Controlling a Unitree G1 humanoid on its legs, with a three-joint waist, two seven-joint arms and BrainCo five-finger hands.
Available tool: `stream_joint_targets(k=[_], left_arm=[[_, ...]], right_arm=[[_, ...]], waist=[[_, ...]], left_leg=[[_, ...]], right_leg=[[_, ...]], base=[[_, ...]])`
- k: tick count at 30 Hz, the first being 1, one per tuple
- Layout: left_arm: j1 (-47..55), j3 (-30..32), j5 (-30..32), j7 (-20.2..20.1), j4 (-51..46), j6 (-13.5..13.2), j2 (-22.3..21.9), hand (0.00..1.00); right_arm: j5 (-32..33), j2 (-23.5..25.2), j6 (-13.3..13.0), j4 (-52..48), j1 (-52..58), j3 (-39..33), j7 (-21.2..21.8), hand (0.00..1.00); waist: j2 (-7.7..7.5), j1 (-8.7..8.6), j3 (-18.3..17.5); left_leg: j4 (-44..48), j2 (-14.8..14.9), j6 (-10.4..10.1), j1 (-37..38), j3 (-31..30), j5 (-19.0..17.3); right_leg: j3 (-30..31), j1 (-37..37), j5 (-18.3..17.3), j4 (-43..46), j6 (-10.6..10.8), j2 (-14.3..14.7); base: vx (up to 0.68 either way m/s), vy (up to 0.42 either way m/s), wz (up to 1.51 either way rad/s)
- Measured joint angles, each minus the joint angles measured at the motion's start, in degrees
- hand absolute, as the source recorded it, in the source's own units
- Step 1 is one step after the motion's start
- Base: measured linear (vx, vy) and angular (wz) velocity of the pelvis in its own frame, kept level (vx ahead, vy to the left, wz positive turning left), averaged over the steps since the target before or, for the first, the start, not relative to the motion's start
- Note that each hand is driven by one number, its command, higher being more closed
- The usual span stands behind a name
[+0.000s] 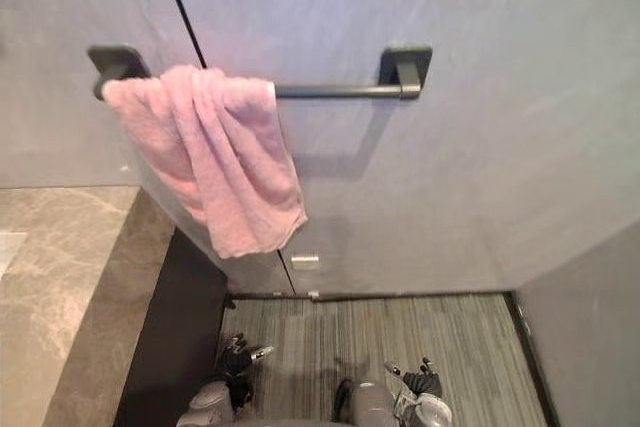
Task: Organize washtable
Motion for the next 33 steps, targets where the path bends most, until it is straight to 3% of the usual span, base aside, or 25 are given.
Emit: stream_joint_targets(k=[2,5,6,7,8,12,17,24,33], left_arm=[[0.23,-0.07,-0.61,-0.05,-0.55,-0.01,0.00,0.00],[0.57,0.05,-1.58,0.11,-1.05,-0.12,-0.01,0.00],[0.86,0.03,-1.59,0.07,-0.45,-0.02,-0.06,0.00],[0.67,0.14,-1.66,0.09,-0.33,-0.01,-0.13,0.00],[0.89,1.56,-1.90,0.16,-0.20,-0.05,0.06,0.00],[0.83,2.38,-1.88,0.14,0.45,0.15,0.74,0.00],[1.14,2.24,-1.30,0.13,2.05,0.23,0.72,0.00],[1.46,0.66,-1.33,0.44,2.72,0.16,1.90,0.00],[4.57,-1.88,-3.48,4.33,-1.78,-0.71,4.07,0.00]], right_arm=[[0.13,-0.02,0.01,0.14,0.00,-0.07,-0.01,0.00],[0.20,-0.13,0.05,0.12,-0.16,-0.08,-0.04,0.00],[0.19,-0.45,0.04,-0.02,0.00,-0.12,-0.10,0.00],[0.19,-0.38,0.06,0.12,0.00,-0.23,-0.12,0.00],[0.11,0.11,0.25,0.41,0.37,-0.32,-0.13,0.00],[0.01,0.88,0.28,1.14,0.78,-0.57,-0.13,0.00],[-0.16,0.83,0.28,2.16,1.20,-1.80,-0.12,0.00],[-0.53,0.13,0.24,4.44,1.02,-1.87,-0.21,0.00],[-0.55,-0.84,-0.02,5.97,0.35,-1.72,-1.41,0.00]], waist=[[-0.07,0.28,-0.04],[0.29,0.37,-0.25],[1.25,0.24,-0.86],[1.23,0.28,-0.95],[-0.07,0.39,-1.64],[-1.58,0.37,-2.56],[-0.59,0.30,-3.71],[-0.11,0.24,-4.13],[0.02,0.16,-4.20]], left_leg=[[-1.78,0.10,1.39,-2.63,2.34,-0.85],[-15.48,-1.87,1.95,-4.30,3.21,-0.65],[-23.89,-2.97,2.67,-3.57,2.71,4.50],[-24.60,-3.45,1.97,-3.23,2.18,4.84],[-27.09,-4.80,2.37,-1.53,2.38,5.40],[-30.69,-7.21,3.34,0.18,3.72,6.06],[-37.07,-9.25,3.69,3.83,3.70,8.65],[-45.32,-9.70,3.27,6.27,1.89,13.69],[-49.77,-10.77,3.68,7.01,-2.88,15.85]], right_leg=[[0.20,1.68,0.03,-1.62,0.06,0.04],[1.97,2.63,-0.07,-2.57,1.16,-0.27],[2.47,2.74,-0.52,-2.21,2.07,0.15],[3.12,2.74,-0.75,-1.89,2.44,0.00],[4.11,2.88,-0.88,-2.35,3.36,-1.11],[4.94,3.76,-0.40,-4.01,4.61,-2.94],[5.04,5.91,0.22,-6.62,5.46,-3.41],[4.98,5.81,2.13,-8.67,4.34,-1.79],[4.89,5.61,3.19,-10.62,5.24,-1.35]], base=[[0.12,-0.048,-0.13],[0.13,0.048,-0.26],[0.20,0.128,-0.29],[0.22,0.143,-0.25],[0.17,0.116,-0.15],[0.15,0.117,-0.07],[0.04,0.029,0.05],[-0.04,-0.034,0.03],[-0.09,0.010,0.08]])
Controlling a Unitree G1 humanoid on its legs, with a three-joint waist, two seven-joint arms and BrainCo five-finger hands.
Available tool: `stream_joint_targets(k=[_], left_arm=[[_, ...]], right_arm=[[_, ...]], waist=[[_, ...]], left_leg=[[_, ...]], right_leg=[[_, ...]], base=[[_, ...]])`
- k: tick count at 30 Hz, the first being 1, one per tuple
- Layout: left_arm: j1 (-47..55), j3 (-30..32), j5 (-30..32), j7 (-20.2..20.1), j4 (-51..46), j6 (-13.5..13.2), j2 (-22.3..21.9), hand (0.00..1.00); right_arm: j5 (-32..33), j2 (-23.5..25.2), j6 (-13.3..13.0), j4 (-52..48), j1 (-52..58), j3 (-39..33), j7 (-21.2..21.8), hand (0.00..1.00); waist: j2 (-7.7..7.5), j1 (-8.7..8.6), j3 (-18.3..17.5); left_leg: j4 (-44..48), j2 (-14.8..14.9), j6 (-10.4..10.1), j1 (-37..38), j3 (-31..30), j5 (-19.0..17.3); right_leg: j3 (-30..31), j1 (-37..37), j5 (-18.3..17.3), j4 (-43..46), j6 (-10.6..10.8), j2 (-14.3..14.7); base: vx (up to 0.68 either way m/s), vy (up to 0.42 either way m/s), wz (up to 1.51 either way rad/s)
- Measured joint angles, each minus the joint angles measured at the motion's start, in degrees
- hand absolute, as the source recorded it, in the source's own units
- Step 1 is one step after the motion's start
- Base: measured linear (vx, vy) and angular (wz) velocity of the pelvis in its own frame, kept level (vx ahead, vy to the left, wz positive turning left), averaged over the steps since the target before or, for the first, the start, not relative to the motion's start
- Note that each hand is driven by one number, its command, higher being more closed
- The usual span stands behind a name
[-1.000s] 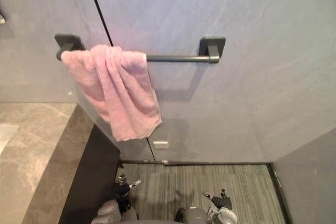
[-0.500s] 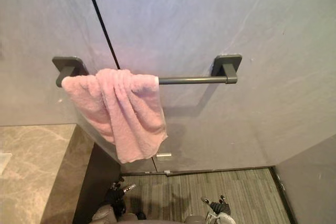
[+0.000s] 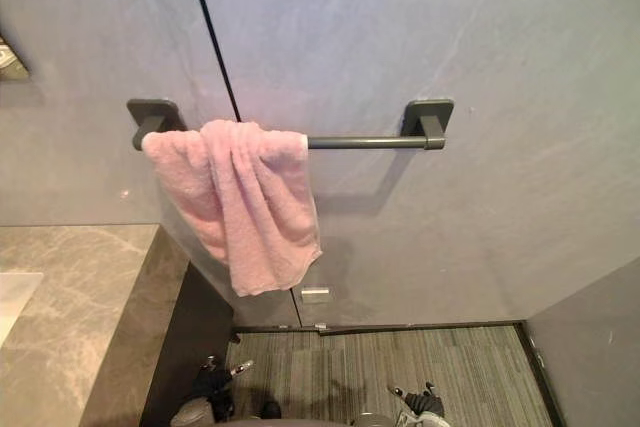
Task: Organize washtable
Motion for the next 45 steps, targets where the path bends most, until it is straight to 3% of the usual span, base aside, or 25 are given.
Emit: stream_joint_targets(k=[6,13,18,43,44,45], left_arm=[[7.33,-0.92,-5.13,3.18,-23.49,-2.53,0.99,0.00],[6.97,-3.90,-6.05,2.89,-36.71,-4.32,2.35,0.00],[5.09,-4.07,-5.99,2.83,-39.47,-5.21,3.79,0.00],[1.84,-10.69,0.18,1.72,-36.63,-5.20,9.62,0.00],[1.67,-11.06,0.38,1.71,-36.57,-5.19,9.63,1.00],[1.42,-11.62,0.42,1.70,-36.32,-5.19,9.70,1.00]], right_arm=[[0.00,0.03,-0.26,-2.89,1.54,1.43,-0.15,0.00],[-0.12,0.16,-0.21,-4.59,2.33,4.04,-0.04,0.00],[-1.31,0.07,-0.08,-4.64,2.25,5.17,0.11,0.00],[-4.00,-2.77,1.42,-1.60,-1.49,5.42,0.35,0.00],[-4.00,-2.88,1.42,-1.59,-1.50,5.43,0.35,0.00],[-4.00,-3.02,1.42,-1.59,-1.46,5.43,0.35,0.00]], waist=[[0.00,0.23,-0.13],[-0.70,0.31,-0.87],[-1.11,0.26,-1.17],[-0.44,-0.14,-2.69],[-0.44,-0.19,-2.69],[-0.45,-0.26,-2.69]], left_leg=[[-0.41,-0.26,0.03,-0.42,-0.73,0.52],[-0.44,-0.38,0.08,0.16,-1.31,0.48],[-0.49,-0.38,0.23,0.29,-1.02,0.37],[-0.60,-0.02,0.31,-1.06,-0.19,0.35],[-0.60,-0.04,0.36,-1.07,-0.32,0.32],[-0.60,-0.11,0.39,-1.07,-0.47,0.31]], right_leg=[[0.15,-0.58,-0.34,0.07,0.21,-0.01],[1.26,0.70,-0.22,-0.10,-0.06,0.15],[2.34,0.76,0.23,-0.72,-0.39,0.23],[6.43,-0.41,4.30,-5.97,-0.44,1.54],[6.45,-0.38,4.50,-6.12,-0.39,1.53],[6.48,-0.39,4.68,-6.15,-0.28,1.48]], base=[[0.03,-0.008,0.01],[0.09,-0.022,0.03],[0.00,-0.003,-0.06],[-0.01,-0.001,-0.08],[-0.04,0.022,-0.01],[-0.03,0.017,-0.01]])
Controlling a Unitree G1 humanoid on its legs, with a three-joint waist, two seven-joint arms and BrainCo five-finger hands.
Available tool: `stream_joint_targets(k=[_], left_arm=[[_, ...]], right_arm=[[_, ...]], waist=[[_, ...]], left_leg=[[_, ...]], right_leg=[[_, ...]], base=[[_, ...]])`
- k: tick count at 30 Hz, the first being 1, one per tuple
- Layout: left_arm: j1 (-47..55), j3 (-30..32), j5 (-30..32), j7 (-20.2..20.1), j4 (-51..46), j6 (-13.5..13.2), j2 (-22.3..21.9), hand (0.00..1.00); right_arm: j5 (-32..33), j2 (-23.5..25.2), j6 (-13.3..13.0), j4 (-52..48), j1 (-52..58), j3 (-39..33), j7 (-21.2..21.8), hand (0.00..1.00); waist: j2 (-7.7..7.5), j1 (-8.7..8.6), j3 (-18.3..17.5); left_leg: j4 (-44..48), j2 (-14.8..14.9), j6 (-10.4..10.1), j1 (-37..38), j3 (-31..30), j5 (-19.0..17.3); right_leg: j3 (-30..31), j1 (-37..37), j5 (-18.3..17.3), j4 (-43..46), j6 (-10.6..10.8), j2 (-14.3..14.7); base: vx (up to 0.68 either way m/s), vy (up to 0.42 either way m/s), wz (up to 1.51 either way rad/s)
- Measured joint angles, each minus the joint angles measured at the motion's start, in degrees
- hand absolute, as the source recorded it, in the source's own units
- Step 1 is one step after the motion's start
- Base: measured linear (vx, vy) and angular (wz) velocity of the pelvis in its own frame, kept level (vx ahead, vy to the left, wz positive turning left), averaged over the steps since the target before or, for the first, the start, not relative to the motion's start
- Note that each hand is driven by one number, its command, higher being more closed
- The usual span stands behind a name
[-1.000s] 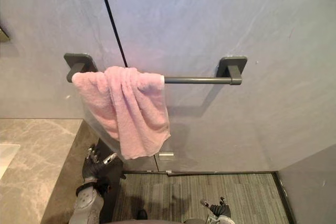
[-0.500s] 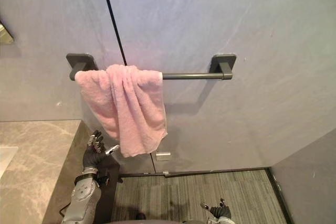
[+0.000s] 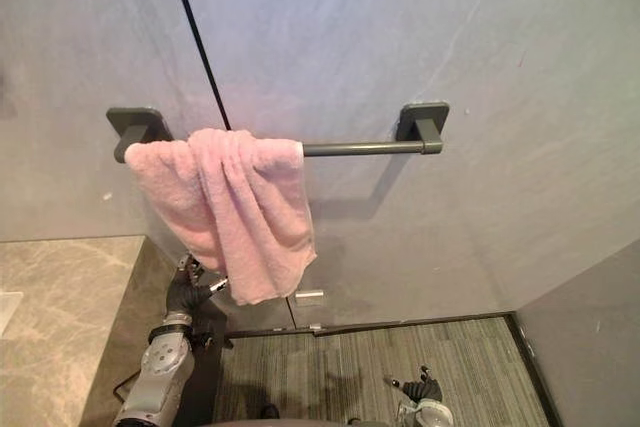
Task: Organize washtable
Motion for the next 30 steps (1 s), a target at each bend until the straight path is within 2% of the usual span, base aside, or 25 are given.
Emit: stream_joint_targets(k=[11,15,18,20,25,30], left_arm=[[-1.41,-1.16,1.57,-1.13,0.38,0.02,1.41,1.00],[-1.41,-1.06,1.55,-1.10,0.35,0.00,1.73,1.00],[-1.40,-0.83,1.55,-1.09,0.00,-0.02,1.74,1.00],[-1.39,-0.71,1.54,-1.06,-1.00,-0.02,1.73,1.00],[-1.23,-0.62,1.54,-0.99,-3.27,-0.23,1.72,1.00],[-0.70,-0.66,1.54,-0.93,-4.92,-0.54,1.66,1.00]], right_arm=[[0.05,-0.52,0.03,-0.04,0.22,0.12,0.06,0.00],[0.06,-0.62,-0.03,-1.65,0.21,0.36,-0.07,0.00],[0.01,-1.03,-0.18,-8.14,0.41,2.50,-0.16,0.00],[-0.49,-1.62,-1.00,-16.79,0.90,4.35,-0.24,0.00],[-1.37,-2.60,-3.12,-30.59,1.97,7.73,-0.02,0.00],[-2.27,-3.85,-5.45,-40.84,1.95,12.67,2.98,0.00]], waist=[[0.19,-2.72,0.17],[0.19,-2.77,0.16],[0.19,-2.83,0.17],[0.20,-2.90,0.17],[0.19,-2.84,0.17],[0.16,-2.84,0.19]], left_leg=[[-0.05,-0.54,0.02,-0.68,-0.30,0.01],[-0.03,-0.52,0.05,-0.75,-0.27,-0.02],[-0.03,-0.53,0.09,-0.75,-0.37,-0.05],[-0.02,-0.54,0.10,-0.76,-0.96,-0.06],[-0.02,-0.52,0.15,-0.76,-1.09,-0.09],[-0.02,-0.53,0.20,-0.75,-1.37,-0.13]], right_leg=[[0.74,-0.37,1.06,-1.70,1.01,-0.46],[1.08,-0.35,1.22,-2.07,0.85,-0.36],[1.64,-0.31,1.70,-2.74,0.72,-0.30],[1.88,-0.33,1.87,-2.96,0.70,-0.29],[1.85,-0.34,1.96,-2.93,0.72,-0.27],[1.93,-0.37,2.24,-2.94,0.90,-0.31]], base=[[-0.03,0.017,-0.02],[0.05,-0.013,-0.05],[0.04,-0.009,-0.12],[0.02,-0.012,-0.07],[0.00,0.000,0.00],[0.00,0.000,0.00]])
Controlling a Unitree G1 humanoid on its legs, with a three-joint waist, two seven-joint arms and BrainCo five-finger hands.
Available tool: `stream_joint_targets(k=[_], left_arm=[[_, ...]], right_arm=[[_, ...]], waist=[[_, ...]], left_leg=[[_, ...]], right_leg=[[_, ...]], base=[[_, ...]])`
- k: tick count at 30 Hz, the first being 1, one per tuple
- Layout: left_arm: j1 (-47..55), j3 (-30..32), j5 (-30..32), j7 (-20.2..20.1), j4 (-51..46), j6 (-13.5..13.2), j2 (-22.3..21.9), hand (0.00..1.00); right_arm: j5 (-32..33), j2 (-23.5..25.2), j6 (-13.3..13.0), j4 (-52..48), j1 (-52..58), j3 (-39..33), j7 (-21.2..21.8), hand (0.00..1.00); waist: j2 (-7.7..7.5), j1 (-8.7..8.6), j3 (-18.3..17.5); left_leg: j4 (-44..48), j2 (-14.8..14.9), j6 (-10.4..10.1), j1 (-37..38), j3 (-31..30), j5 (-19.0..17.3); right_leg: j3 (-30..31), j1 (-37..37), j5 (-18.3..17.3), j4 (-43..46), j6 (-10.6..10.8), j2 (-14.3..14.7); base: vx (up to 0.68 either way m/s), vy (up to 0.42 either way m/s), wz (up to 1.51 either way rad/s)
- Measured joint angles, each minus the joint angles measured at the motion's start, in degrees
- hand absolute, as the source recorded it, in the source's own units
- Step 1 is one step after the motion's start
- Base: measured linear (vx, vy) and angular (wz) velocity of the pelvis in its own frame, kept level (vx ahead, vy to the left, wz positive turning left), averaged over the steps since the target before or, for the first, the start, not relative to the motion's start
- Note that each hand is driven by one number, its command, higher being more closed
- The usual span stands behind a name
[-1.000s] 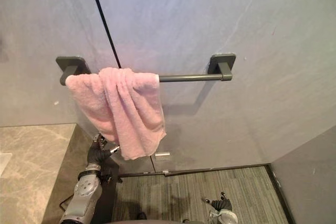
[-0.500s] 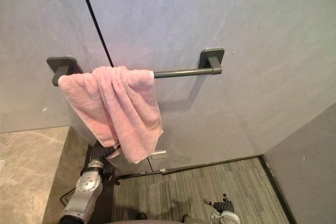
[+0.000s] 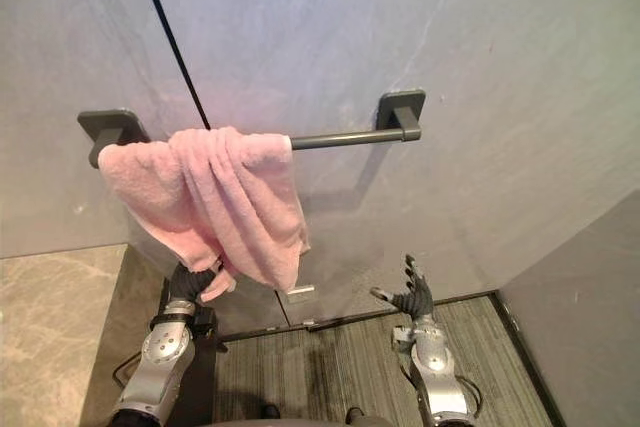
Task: Organize washtable
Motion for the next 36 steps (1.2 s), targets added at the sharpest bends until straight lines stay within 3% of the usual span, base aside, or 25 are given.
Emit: stream_joint_targets(k=[5,11,21,36], left_arm=[[0.03,-0.26,-0.02,-0.02,-0.72,-1.03,-0.02,1.00],[-0.01,-2.88,-0.33,-0.11,-1.83,-1.22,-0.69,1.00],[-0.05,-4.65,-1.47,-0.10,-1.83,-1.31,-2.09,1.00],[-0.07,-4.81,-2.90,-0.20,-1.83,-1.64,-2.42,1.00]], right_arm=[[0.15,-1.23,-1.78,-3.85,-0.73,3.86,3.37,0.00],[2.11,-4.09,-2.08,-7.05,-3.78,8.79,5.71,0.00],[2.64,-4.33,-2.12,-7.02,-7.47,13.56,5.68,0.00],[4.36,-4.11,-1.82,-1.95,-10.98,13.25,3.43,0.00]], waist=[[-0.02,0.05,-0.01],[-0.09,0.27,0.01],[-0.24,1.54,0.07],[-1.32,2.28,-0.02]], left_leg=[[0.01,0.00,0.01,-0.03,-0.35,0.01],[0.43,0.00,0.03,-0.04,-0.68,0.03],[1.28,0.08,0.04,-0.41,-1.95,0.03],[1.38,0.07,0.19,-1.67,-3.96,0.44]], right_leg=[[-0.16,0.09,0.05,0.01,0.03,-0.06],[-0.27,0.72,0.01,0.15,0.03,-0.06],[-1.23,-0.14,-1.55,3.28,-0.06,-0.16],[-3.14,-0.89,-2.25,4.25,-0.43,-0.18]], base=[[0.00,-0.002,0.01],[0.00,-0.003,0.01],[-0.03,-0.013,0.06],[0.00,-0.009,0.06]])
